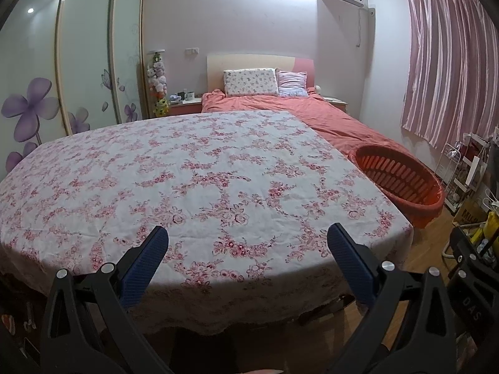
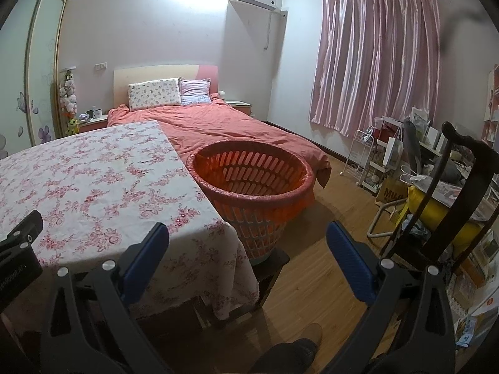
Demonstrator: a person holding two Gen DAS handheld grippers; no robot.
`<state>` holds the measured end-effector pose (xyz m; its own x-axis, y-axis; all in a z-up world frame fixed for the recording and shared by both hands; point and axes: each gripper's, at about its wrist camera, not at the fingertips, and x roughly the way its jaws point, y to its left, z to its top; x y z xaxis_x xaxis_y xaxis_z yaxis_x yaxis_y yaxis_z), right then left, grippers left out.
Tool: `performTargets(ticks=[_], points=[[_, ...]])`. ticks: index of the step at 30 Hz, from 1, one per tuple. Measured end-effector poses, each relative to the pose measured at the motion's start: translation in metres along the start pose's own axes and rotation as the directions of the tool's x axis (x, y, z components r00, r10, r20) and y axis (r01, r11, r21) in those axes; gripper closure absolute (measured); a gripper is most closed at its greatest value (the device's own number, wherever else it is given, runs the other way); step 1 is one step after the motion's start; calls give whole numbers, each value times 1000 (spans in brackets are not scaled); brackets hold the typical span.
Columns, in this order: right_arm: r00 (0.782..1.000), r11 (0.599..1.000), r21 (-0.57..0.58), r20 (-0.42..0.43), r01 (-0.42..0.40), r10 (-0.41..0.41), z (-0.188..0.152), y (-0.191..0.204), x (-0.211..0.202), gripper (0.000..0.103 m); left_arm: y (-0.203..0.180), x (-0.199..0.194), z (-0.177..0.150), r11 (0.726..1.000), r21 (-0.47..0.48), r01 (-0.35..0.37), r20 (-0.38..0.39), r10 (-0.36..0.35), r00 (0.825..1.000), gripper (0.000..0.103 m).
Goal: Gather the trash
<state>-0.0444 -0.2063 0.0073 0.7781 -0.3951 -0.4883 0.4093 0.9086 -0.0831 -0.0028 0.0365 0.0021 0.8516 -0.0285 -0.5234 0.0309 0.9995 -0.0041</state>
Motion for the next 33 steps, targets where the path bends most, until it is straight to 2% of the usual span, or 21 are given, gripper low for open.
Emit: performTargets(ticks=[33], points=[[1000, 1000, 6, 5, 5, -5, -2, -2, -2, 4, -8, -6, 3, 1000, 6, -22, 10, 22, 1000, 3]])
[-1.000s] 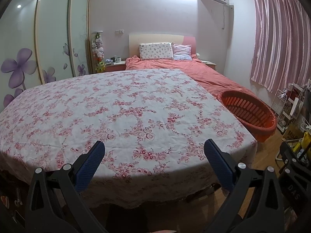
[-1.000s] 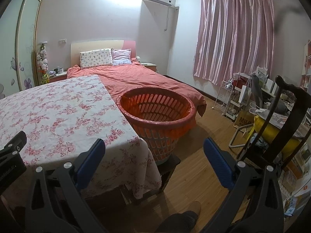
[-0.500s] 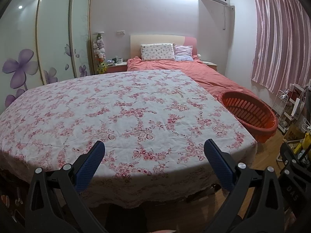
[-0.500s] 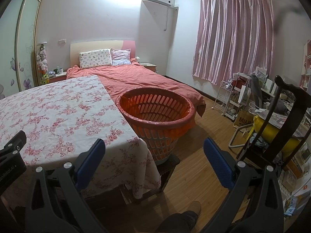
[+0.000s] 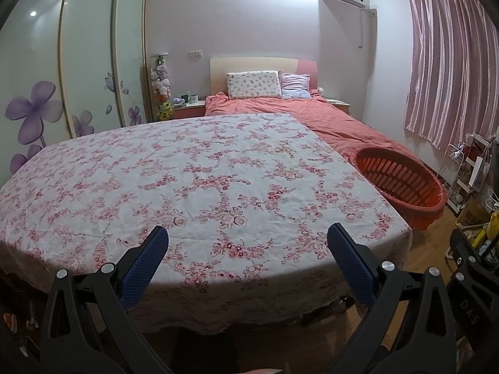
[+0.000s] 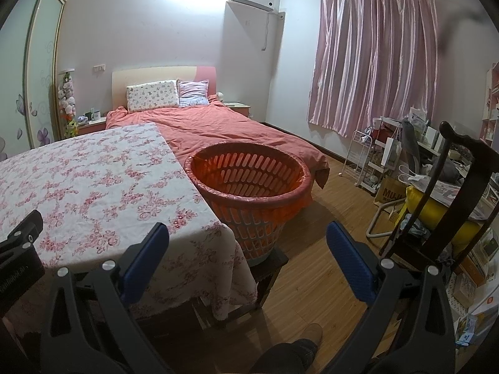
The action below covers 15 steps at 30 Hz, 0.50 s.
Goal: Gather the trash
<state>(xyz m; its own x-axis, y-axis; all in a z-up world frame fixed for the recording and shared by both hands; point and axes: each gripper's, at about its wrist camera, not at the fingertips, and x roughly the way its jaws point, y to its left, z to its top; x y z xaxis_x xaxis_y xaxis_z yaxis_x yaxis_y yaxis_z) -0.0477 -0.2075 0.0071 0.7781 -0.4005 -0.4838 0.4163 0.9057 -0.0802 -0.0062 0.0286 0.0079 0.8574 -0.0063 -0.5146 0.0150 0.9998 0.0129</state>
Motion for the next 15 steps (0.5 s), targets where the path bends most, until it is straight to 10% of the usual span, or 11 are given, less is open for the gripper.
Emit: performTargets(ticks=[15], points=[[1000, 1000, 3, 0, 1, -1, 1, -1, -2, 4, -7, -1, -1, 1000, 9, 10, -2, -10, 1000, 3]])
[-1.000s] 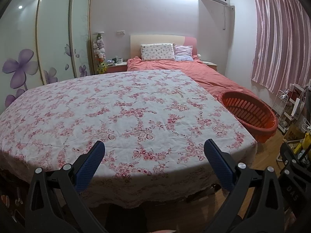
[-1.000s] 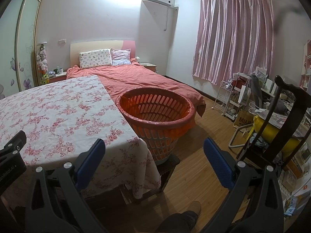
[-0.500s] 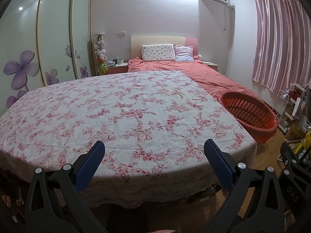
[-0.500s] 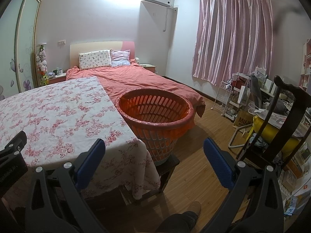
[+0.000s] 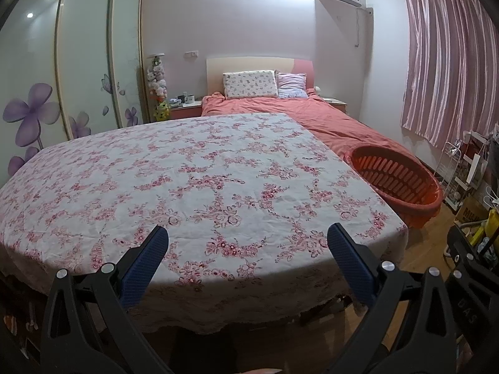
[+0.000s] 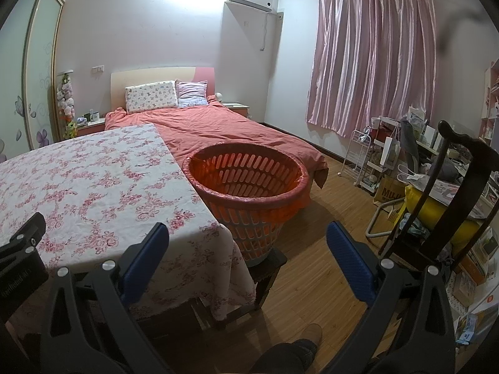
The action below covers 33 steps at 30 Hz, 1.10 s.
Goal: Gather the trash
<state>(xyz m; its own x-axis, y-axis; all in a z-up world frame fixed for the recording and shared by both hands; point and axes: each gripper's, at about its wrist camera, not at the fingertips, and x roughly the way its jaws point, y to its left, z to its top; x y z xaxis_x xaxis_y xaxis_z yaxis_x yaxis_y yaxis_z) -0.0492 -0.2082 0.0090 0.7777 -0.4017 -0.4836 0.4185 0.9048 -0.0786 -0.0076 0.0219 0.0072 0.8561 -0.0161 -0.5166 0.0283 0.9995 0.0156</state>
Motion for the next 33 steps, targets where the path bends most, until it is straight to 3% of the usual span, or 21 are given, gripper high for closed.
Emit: performTargets(ticks=[33], points=[[1000, 1000, 2, 2, 0, 0, 0, -1, -1, 4, 3, 1, -1, 1000, -12, 2, -10, -2, 1000, 3]])
